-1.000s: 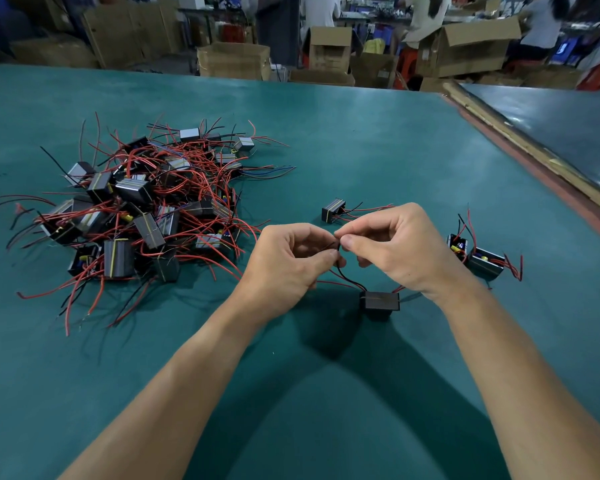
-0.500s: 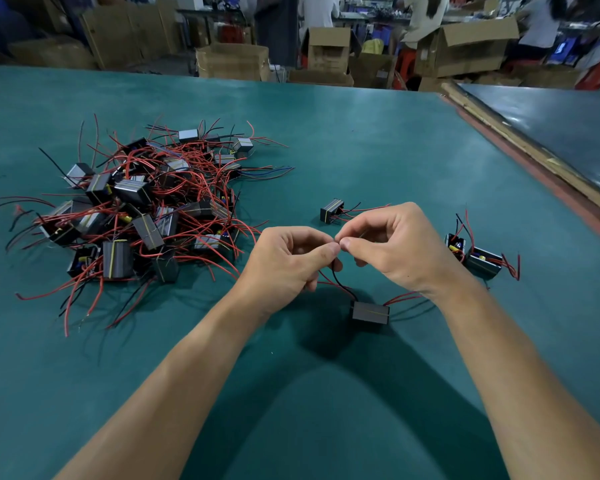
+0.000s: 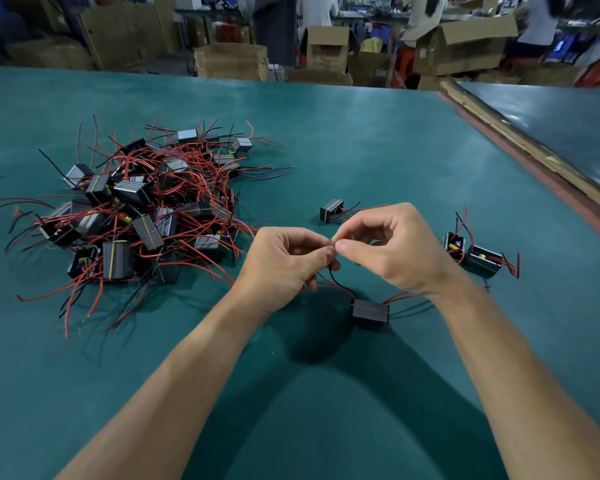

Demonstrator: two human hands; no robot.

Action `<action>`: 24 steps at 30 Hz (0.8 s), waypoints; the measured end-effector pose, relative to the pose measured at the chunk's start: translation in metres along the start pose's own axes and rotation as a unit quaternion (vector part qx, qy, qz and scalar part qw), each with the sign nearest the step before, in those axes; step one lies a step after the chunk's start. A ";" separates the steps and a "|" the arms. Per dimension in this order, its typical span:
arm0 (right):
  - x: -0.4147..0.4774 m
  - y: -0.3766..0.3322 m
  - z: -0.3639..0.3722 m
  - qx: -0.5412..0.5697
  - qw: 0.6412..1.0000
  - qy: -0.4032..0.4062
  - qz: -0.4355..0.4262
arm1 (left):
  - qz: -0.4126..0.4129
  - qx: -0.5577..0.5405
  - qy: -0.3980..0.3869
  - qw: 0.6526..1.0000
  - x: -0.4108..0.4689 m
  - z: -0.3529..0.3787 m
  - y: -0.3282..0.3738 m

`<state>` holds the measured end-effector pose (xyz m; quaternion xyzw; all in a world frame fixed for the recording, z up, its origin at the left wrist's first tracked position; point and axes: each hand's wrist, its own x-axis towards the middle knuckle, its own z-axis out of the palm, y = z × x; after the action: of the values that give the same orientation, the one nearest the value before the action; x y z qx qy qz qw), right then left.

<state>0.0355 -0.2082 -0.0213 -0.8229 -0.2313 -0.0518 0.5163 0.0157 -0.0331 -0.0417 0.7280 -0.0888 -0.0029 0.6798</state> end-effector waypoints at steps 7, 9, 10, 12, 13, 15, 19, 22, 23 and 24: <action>0.003 0.002 -0.001 0.051 0.990 -0.016 0.131 | 0.062 0.072 0.016 0.995 -0.001 0.001 -0.005; 0.003 0.002 0.000 0.062 0.980 -0.045 0.184 | 0.084 0.132 0.030 0.987 0.000 0.001 -0.007; 0.003 0.002 0.000 0.070 0.975 -0.055 0.203 | 0.096 0.162 0.036 0.981 0.000 0.001 -0.009; 0.003 0.001 -0.002 0.089 0.968 -0.063 0.225 | 0.122 0.201 0.045 0.971 -0.001 0.001 -0.010; 0.003 0.000 -0.004 0.103 0.965 -0.066 0.233 | 0.132 0.208 0.046 0.968 -0.002 0.002 -0.009; 0.003 -0.001 -0.005 0.128 0.959 -0.073 0.240 | 0.142 0.218 0.046 0.965 -0.003 0.002 -0.008; 0.002 0.001 -0.002 0.101 0.975 -0.050 0.193 | 0.104 0.192 0.021 0.976 -0.002 0.001 -0.008; 0.002 0.002 -0.001 0.005 0.994 -0.038 0.101 | 0.044 0.113 -0.003 0.993 0.000 0.001 -0.004; 0.002 0.002 0.000 -0.030 0.997 -0.033 0.068 | 0.025 0.083 -0.006 0.996 0.000 0.001 -0.002; 0.002 0.002 0.001 -0.061 0.997 -0.019 0.038 | 0.007 0.053 -0.008 0.999 -0.001 0.001 -0.001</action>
<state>0.0383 -0.2071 -0.0232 -0.8618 -0.2065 -0.0302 0.4623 0.0150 -0.0337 -0.0426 0.7625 -0.0998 0.0008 0.6393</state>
